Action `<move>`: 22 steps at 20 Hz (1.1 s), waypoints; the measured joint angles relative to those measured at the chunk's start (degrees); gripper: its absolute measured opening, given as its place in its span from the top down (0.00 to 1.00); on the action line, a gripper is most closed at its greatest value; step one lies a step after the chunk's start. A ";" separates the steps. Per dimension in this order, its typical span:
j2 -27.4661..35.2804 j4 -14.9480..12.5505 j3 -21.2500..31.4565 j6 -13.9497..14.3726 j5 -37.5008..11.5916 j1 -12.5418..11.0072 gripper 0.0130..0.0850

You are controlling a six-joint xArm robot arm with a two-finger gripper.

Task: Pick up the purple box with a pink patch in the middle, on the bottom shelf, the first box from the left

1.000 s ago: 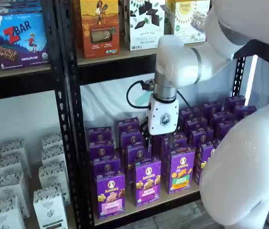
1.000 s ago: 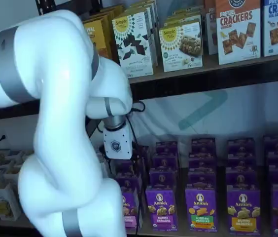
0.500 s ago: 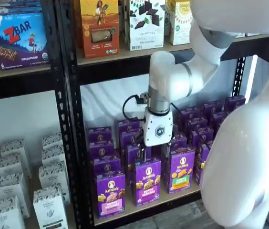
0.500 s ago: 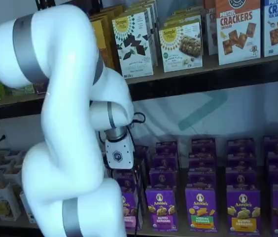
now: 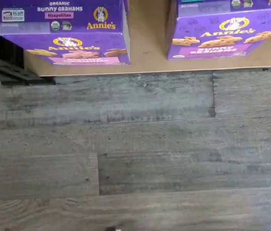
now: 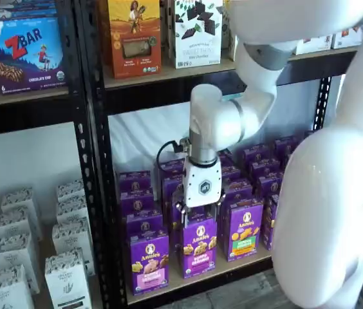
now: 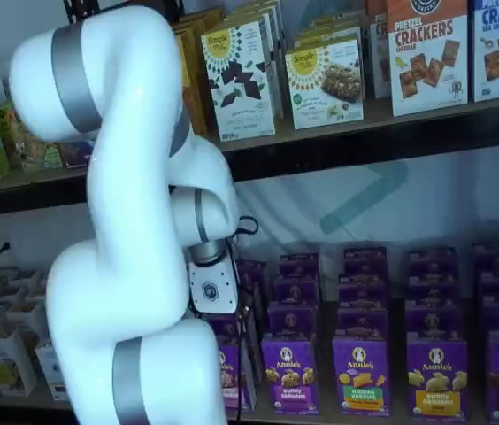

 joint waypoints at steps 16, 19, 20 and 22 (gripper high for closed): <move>15.72 -4.72 -11.09 7.25 -4.56 3.07 0.00; 17.84 -4.58 -13.14 7.24 -4.86 3.18 0.00; 18.67 -4.89 -13.96 7.52 -4.89 3.18 0.00; 20.40 -3.36 -15.74 6.11 -4.61 3.18 0.00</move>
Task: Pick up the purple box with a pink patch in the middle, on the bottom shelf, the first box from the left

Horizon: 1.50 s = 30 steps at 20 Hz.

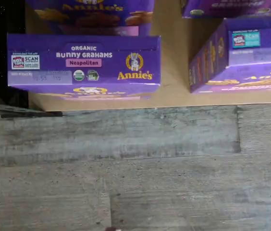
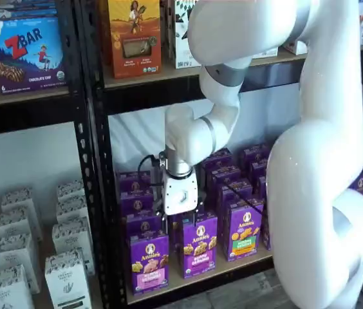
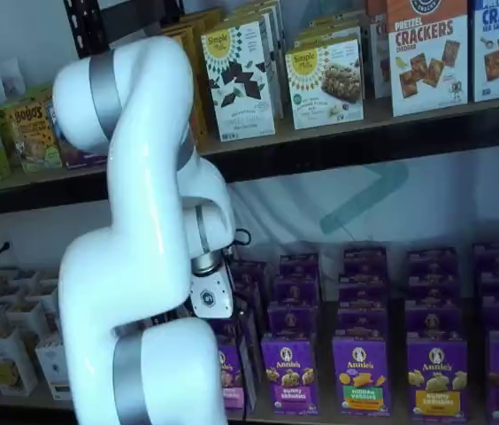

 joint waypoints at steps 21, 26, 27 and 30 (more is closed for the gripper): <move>12.49 2.80 -11.98 -4.62 -2.64 -2.02 0.00; 13.84 7.20 -14.35 -8.55 -1.53 -1.93 0.00; 14.09 7.31 -14.87 -8.57 -1.16 -1.86 0.00; 15.26 8.04 -16.86 -8.91 -0.11 -1.58 0.00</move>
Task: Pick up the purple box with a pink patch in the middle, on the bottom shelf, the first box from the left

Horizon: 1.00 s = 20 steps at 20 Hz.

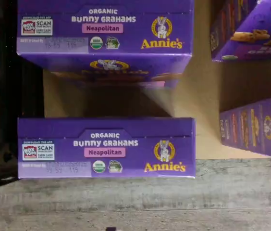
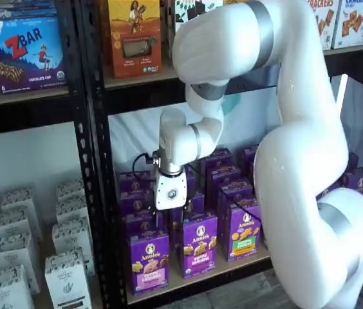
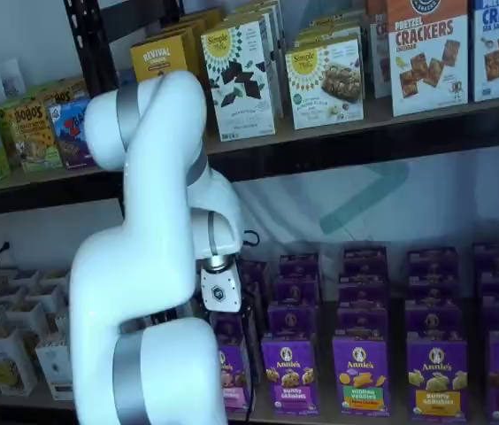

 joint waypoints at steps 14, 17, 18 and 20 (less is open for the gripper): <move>2.81 -0.84 -3.71 0.84 1.80 -0.02 0.00; 3.46 -0.53 -4.24 0.63 1.79 0.05 0.00; 3.68 -0.45 -4.41 0.58 1.64 0.07 0.00; 4.22 -0.43 -4.87 0.63 1.56 0.15 0.00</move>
